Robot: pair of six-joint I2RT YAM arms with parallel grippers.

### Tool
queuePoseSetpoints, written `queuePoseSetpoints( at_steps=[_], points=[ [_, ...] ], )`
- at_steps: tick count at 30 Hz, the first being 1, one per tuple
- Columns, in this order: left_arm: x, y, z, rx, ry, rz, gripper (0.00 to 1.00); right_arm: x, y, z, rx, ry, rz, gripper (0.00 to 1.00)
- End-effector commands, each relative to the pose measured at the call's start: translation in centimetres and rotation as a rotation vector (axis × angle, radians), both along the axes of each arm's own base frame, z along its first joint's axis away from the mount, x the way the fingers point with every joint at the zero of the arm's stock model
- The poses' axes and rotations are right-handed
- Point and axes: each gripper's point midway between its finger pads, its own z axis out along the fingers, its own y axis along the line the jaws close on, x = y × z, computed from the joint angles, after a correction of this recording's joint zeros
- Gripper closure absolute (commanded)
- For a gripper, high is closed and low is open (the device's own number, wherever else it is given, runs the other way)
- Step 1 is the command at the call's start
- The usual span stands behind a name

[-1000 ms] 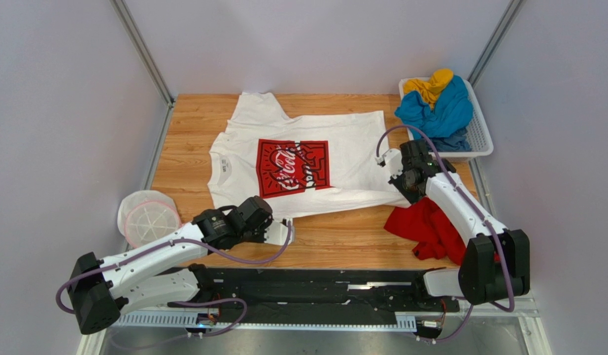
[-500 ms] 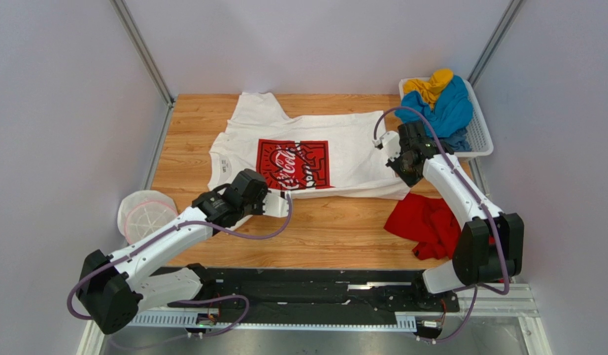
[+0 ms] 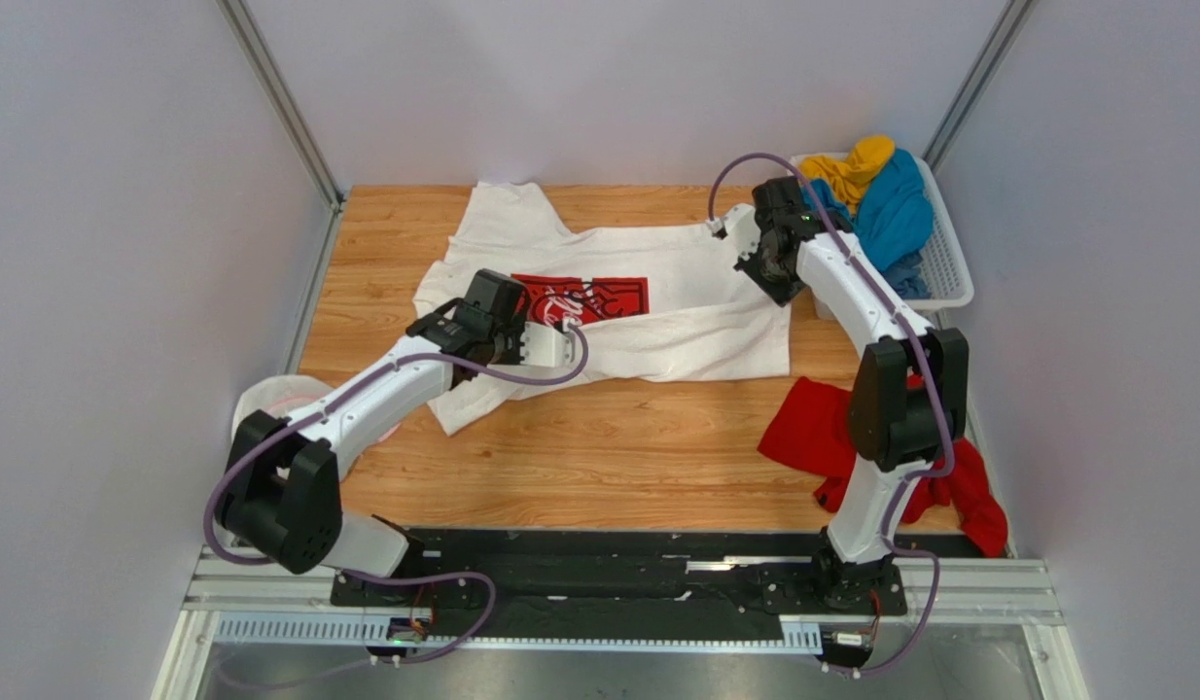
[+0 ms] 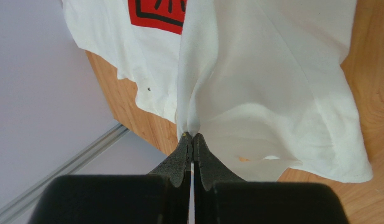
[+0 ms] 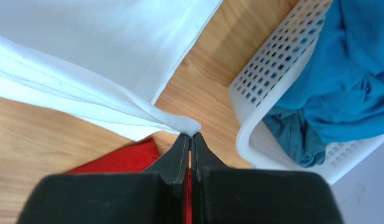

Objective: Fold and stack the t-shirts

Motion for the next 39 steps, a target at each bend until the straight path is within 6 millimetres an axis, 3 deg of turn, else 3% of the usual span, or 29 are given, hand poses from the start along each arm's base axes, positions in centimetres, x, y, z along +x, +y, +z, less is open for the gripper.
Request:
queuePoseSetpoints(
  at_steps=[1, 6, 12, 21, 27, 34, 38, 39],
  points=[
    [3.1, 0.3, 1.2, 0.007, -0.043, -0.013, 1.0, 2.8, 0.2, -0.3, -0.037, -0.007, 0.02, 1.0],
    [5.4, 0.6, 1.0, 0.038, -0.053, -0.014, 1.0, 4.4, 0.8, -2.0, -0.032, 0.018, 0.025, 1.0],
    [8.6, -0.6, 1.6, 0.032, -0.087, -0.015, 1.0, 4.0, 0.8, -5.0, -0.038, 0.072, 0.032, 1.0],
    [12.4, -1.8, 1.1, 0.058, -0.124, -0.022, 1.0, 4.4, 0.3, -6.0, -0.074, 0.072, 0.032, 1.0],
    [13.0, -1.6, -0.1, 0.087, -0.131, -0.018, 1.0, 5.2, 0.0, -6.2, -0.094, 0.06, 0.026, 1.0],
    [13.4, -0.7, -0.1, 0.106, -0.155, 0.006, 1.0, 4.8, -0.2, -6.1, -0.103, 0.055, 0.019, 1.0],
    [12.6, -0.2, 1.0, 0.104, -0.175, 0.016, 1.0, 3.3, -0.6, -4.9, -0.102, 0.042, 0.015, 1.0],
    [12.0, 0.0, 0.8, 0.11, -0.164, 0.014, 1.0, 3.0, -0.8, -3.3, -0.099, 0.008, 0.009, 1.0]
  ],
)
